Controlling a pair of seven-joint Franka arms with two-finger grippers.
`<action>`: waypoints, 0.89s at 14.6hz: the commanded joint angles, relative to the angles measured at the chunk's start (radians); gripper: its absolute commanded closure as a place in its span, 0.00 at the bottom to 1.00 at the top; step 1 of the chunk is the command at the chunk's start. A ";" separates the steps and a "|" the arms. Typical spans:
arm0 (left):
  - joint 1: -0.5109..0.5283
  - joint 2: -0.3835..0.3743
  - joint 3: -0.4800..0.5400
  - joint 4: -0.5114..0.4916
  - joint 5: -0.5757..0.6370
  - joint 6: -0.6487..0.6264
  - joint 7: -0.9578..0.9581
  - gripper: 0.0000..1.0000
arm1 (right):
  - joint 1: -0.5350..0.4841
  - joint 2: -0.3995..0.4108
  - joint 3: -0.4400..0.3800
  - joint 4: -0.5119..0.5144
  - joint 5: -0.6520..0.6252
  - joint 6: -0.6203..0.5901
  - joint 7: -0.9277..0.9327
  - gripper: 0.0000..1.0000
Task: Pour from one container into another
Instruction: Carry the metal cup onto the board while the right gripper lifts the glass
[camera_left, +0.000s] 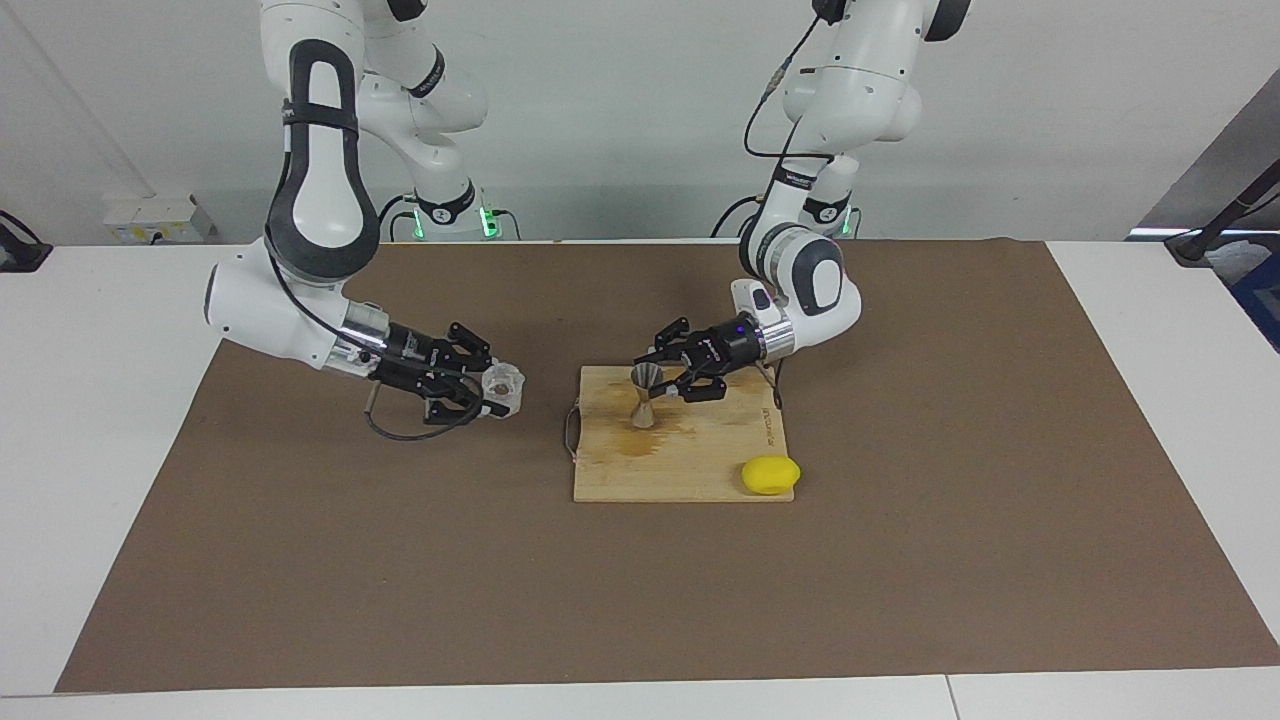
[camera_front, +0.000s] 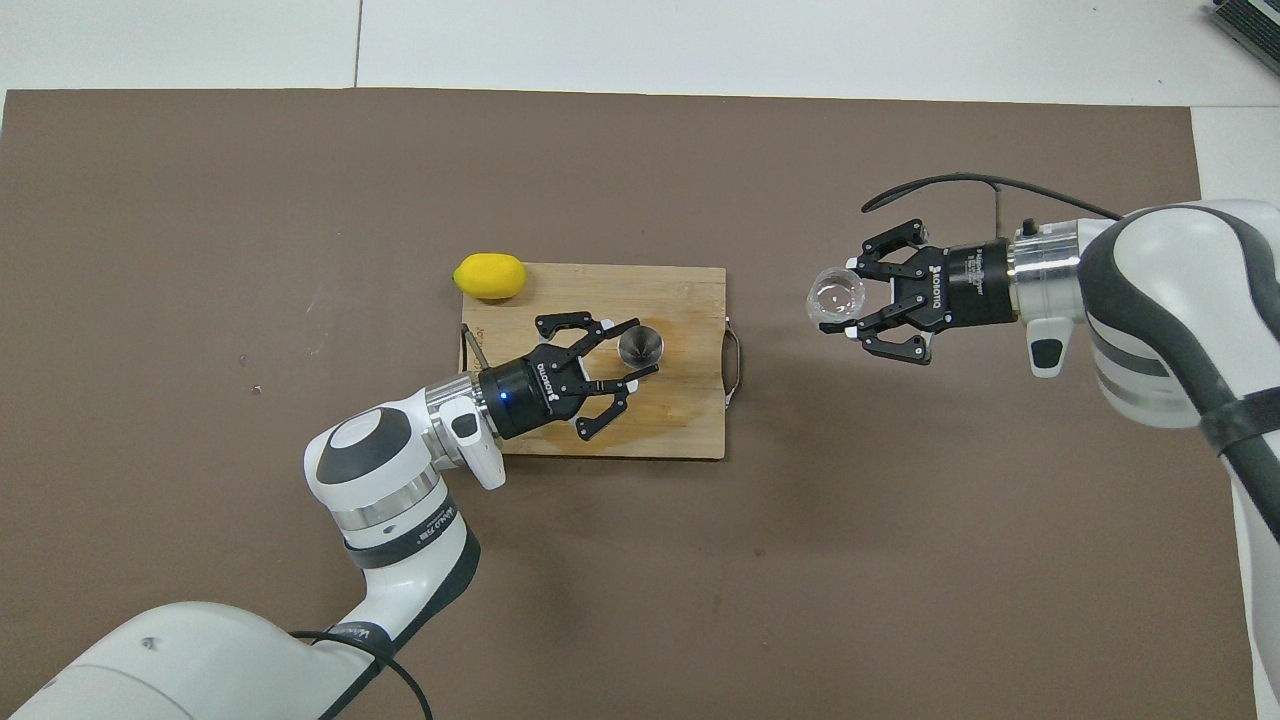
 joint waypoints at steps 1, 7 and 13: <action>-0.021 0.012 0.014 0.008 -0.027 0.017 0.055 0.80 | -0.014 -0.025 0.007 -0.028 0.025 -0.039 0.011 1.00; -0.024 0.013 0.014 0.010 -0.027 0.044 0.109 0.77 | 0.007 -0.044 0.007 -0.072 0.074 -0.020 -0.027 1.00; -0.025 0.015 0.014 0.013 -0.030 0.072 0.140 0.76 | 0.093 -0.036 0.007 -0.062 0.101 0.061 0.005 1.00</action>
